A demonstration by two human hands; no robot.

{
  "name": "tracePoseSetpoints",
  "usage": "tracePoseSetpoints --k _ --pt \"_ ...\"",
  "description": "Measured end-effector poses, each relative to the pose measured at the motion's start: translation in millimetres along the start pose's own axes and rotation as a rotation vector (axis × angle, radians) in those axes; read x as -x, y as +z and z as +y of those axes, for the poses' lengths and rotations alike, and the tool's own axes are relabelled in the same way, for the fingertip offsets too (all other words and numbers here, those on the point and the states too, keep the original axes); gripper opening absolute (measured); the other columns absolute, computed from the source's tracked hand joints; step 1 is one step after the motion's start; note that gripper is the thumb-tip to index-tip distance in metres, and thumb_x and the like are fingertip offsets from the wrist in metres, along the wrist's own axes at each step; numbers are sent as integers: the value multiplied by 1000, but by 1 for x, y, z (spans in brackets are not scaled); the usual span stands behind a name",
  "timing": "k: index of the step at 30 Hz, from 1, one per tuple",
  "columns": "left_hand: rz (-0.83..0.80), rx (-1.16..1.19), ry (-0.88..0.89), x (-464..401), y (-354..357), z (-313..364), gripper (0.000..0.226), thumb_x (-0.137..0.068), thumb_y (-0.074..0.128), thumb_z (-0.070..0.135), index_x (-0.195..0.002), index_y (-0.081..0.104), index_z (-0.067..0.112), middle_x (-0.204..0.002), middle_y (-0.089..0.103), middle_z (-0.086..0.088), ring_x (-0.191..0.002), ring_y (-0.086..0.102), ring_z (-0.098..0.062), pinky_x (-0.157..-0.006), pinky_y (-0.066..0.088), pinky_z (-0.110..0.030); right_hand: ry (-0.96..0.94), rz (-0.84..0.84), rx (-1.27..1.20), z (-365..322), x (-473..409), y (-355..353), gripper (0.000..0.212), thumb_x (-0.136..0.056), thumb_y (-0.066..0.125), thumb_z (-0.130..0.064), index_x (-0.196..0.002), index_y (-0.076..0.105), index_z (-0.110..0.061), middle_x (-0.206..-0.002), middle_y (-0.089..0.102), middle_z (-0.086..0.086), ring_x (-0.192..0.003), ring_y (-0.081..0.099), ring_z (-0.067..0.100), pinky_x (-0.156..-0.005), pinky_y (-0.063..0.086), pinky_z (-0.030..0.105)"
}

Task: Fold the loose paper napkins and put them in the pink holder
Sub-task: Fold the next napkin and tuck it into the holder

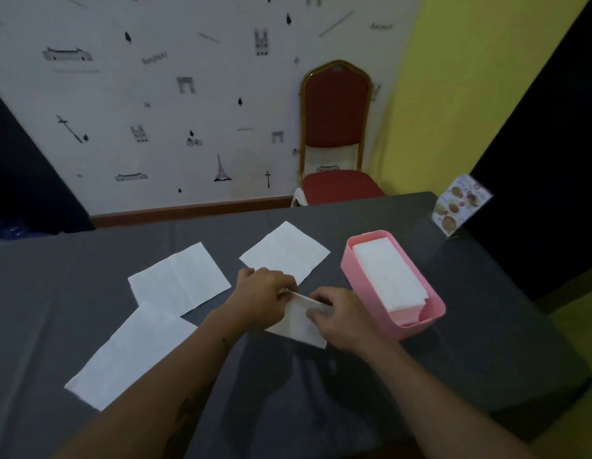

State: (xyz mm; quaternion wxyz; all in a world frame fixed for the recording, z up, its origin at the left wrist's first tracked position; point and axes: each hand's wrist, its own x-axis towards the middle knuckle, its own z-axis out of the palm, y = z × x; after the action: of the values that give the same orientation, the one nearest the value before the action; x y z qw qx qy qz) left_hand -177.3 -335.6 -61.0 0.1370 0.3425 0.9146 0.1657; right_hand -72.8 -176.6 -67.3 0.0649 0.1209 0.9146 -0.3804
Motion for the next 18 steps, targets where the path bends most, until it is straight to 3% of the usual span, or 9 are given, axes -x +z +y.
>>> tracePoseSetpoints --k 4,9,13,18 --pt "65 46 12 -9 -12 32 20 -92 54 27 -107 60 38 -114 61 11 -108 51 -15 -112 23 -46 71 140 -16 0 15 -26 6 -94 63 -29 -90 64 -25 -88 64 -9 -81 62 8 -66 46 16" --pt "289 211 -18 -19 -18 82 51 -86 65 22 -131 46 37 -142 42 6 -128 40 -20 -113 34 -44 212 409 -181 16 29 -78 6 -90 62 -19 -87 66 -21 -86 67 -7 -81 61 10 -60 41 22" --pt "279 261 5 -28 -9 116 59 -88 61 20 -140 36 33 -146 38 5 -129 41 -22 -111 37 -45 329 523 -364 37 21 -111 8 -85 63 -12 -86 70 -15 -82 69 -1 -73 62 13 -53 40 23" --pt "178 312 -23 -49 13 142 75 -83 66 46 -145 25 35 -150 37 4 -132 43 -22 -108 39 -50 447 488 -437 65 -1 -125 11 -87 60 -11 -92 70 -13 -94 71 5 -76 62 14 -56 45 25"
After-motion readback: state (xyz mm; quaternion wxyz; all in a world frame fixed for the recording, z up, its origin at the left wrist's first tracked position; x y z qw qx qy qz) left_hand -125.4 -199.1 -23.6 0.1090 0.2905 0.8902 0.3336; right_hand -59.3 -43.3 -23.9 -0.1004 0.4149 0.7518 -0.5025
